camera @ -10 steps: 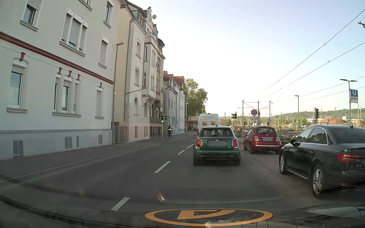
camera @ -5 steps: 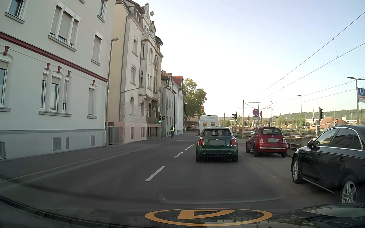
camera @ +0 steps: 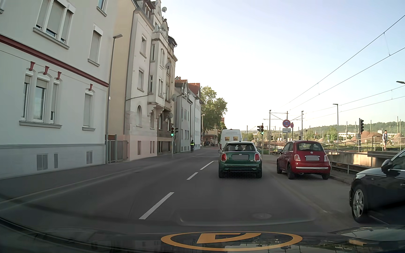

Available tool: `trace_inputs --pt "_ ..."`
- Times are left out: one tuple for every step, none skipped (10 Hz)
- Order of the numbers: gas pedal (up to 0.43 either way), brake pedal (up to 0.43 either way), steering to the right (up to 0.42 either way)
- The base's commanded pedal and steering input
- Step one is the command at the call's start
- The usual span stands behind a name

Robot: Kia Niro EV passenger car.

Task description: Follow the waypoints while adhering to traffic rules and regulations

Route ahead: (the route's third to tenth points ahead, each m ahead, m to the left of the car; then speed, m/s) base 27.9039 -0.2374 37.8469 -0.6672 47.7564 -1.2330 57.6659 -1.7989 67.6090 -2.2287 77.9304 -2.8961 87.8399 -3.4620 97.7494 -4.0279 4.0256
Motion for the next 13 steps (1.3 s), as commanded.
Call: trace_inputs --pt "0.378 0.0 0.022" --pt "0.378 0.0 0.022" --pt "0.378 0.0 0.021" --pt "0.378 0.0 0.022" --pt "0.37 0.0 0.022" --pt "0.358 0.0 0.022" --pt "0.339 0.0 0.022" --pt "0.319 0.0 0.022" --pt "0.319 0.0 0.021" --pt "0.311 0.0 0.02" --pt "0.311 0.0 0.019" --pt "0.287 0.0 0.019" --pt "0.268 0.0 0.018"
